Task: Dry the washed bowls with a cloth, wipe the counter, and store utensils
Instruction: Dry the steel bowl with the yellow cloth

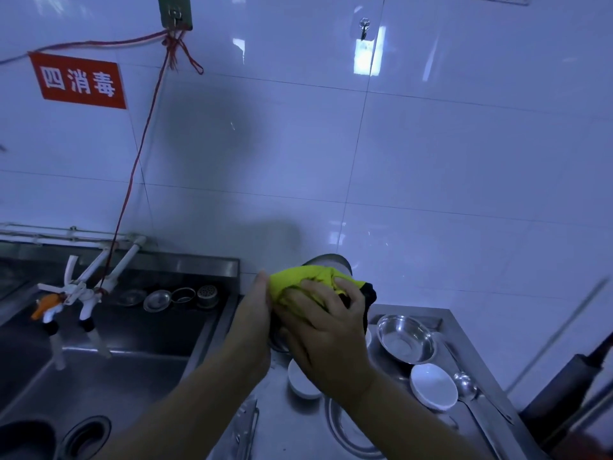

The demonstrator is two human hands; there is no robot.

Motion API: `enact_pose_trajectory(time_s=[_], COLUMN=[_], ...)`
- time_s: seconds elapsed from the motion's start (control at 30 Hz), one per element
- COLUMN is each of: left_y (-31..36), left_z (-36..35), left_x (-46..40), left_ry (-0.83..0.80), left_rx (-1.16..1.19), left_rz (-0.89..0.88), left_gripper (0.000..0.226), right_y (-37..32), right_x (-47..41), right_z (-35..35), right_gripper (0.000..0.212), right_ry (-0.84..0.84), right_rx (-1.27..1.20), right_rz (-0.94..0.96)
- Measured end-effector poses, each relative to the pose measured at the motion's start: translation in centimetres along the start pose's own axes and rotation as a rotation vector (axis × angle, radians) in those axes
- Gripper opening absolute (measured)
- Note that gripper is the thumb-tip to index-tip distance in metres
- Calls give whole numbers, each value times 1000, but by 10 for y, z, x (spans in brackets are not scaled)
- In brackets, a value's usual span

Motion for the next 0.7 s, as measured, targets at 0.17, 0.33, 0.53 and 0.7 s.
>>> enact_pose_trajectory(time_s=[0.17, 0.33, 0.53, 0.7], left_y=[0, 4, 24, 20], left_z=[2, 9, 9, 7], left_x=[0, 3, 0, -4], left_ry=[24, 178, 141, 107], left_rx=[23, -52, 89, 201], left_rz=[-38, -155, -144, 57], left_gripper=[60, 30, 31, 44], right_y=[8, 31, 40, 16], right_x=[-14, -27, -1, 19], right_z=[-5, -5, 4, 12], right_gripper=[20, 29, 38, 39], right_ry=[36, 64, 219, 300], right_rx=[-43, -222, -352, -173], right_rz=[-115, -630, -1001, -831])
Point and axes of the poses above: each hand's wrist, its own x-axis away from the middle knuckle, its own z-axis out of the back of the hand, y = z × x, the point moved 2 cm from there along -x, towards the middle knuckle, and after that the axes turned 15 degrees about y, right-handed, at the moved point
